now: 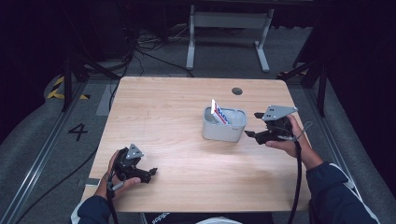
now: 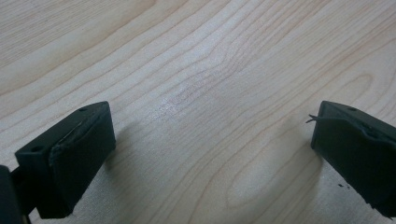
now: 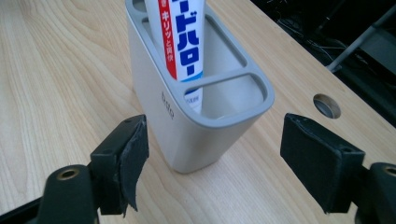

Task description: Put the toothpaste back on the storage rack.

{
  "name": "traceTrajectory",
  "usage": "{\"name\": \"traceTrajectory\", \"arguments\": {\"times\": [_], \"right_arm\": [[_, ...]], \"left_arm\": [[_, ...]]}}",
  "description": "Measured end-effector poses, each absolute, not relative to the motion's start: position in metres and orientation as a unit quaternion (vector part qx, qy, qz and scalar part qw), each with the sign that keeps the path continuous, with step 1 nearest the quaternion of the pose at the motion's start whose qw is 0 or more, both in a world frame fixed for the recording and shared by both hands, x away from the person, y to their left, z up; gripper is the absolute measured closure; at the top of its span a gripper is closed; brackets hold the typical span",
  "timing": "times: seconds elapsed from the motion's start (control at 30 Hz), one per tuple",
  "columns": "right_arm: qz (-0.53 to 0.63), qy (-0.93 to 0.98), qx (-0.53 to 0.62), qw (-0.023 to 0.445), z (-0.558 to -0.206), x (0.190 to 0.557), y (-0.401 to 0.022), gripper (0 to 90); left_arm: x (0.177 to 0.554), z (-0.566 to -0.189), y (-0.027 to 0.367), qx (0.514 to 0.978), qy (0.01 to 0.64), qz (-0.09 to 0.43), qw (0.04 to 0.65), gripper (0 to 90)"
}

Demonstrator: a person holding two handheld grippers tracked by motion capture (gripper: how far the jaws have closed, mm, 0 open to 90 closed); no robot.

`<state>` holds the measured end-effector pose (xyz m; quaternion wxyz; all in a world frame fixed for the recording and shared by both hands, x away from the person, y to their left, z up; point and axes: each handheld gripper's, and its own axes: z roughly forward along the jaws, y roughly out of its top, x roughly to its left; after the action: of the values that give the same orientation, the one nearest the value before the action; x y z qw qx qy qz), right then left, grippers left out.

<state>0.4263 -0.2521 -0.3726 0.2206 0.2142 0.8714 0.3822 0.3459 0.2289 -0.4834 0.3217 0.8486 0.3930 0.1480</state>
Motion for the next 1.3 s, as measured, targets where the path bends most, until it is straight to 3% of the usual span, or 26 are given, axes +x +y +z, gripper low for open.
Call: {"name": "traceTrajectory", "arguments": {"times": [1.3], "right_arm": [[0.319, 0.880, 0.291, 0.201, -0.447, 0.383, -0.323, 23.7]], "left_arm": [[0.346, -0.484, 0.229, 0.848, 0.393, 0.147, 0.324, 0.1]]}}
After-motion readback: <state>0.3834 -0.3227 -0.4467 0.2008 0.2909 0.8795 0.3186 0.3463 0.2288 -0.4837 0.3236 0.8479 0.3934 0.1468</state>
